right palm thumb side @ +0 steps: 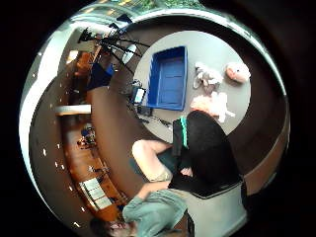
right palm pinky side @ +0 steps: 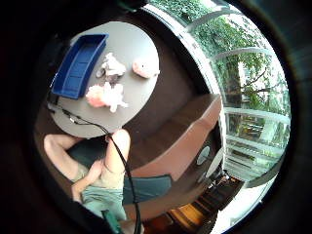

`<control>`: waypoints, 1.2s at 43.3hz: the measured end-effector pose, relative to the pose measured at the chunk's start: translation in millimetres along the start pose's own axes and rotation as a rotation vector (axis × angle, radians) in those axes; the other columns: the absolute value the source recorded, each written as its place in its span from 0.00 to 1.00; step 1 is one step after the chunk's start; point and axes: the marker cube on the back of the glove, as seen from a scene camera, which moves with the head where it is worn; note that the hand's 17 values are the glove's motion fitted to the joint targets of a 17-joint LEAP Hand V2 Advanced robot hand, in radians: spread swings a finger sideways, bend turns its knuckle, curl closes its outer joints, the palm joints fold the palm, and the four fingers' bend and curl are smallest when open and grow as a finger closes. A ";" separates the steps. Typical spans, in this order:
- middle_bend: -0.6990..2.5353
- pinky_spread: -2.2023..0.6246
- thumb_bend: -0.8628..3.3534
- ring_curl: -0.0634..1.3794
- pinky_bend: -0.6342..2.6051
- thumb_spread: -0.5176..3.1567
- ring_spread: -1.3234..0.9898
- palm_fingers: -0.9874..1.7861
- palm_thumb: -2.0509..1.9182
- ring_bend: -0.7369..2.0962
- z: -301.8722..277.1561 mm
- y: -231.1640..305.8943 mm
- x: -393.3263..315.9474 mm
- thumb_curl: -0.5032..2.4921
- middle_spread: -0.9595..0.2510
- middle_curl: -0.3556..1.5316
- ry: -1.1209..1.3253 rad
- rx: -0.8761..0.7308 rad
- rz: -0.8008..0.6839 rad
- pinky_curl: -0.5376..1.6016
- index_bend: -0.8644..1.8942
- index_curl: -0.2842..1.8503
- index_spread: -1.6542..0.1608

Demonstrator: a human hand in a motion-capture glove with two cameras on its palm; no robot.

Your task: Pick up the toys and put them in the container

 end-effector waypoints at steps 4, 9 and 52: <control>0.26 0.78 0.23 0.08 0.37 0.33 0.56 0.35 0.55 0.36 -0.9 1.3 -0.4 0.19 0.73 0.21 0.015 -0.006 -0.005 0.32 0.35 0.15 0.82; 0.26 0.78 0.23 0.10 0.39 0.41 0.56 0.33 0.55 0.38 -4.0 0.9 -0.5 0.20 0.71 0.23 0.035 -0.008 -0.010 0.34 0.36 0.16 0.80; 0.26 0.78 0.21 0.20 0.42 0.52 0.56 0.27 0.55 0.40 242.2 -63.5 28.3 0.26 0.71 0.31 0.032 -0.232 -0.107 0.40 0.34 0.19 0.78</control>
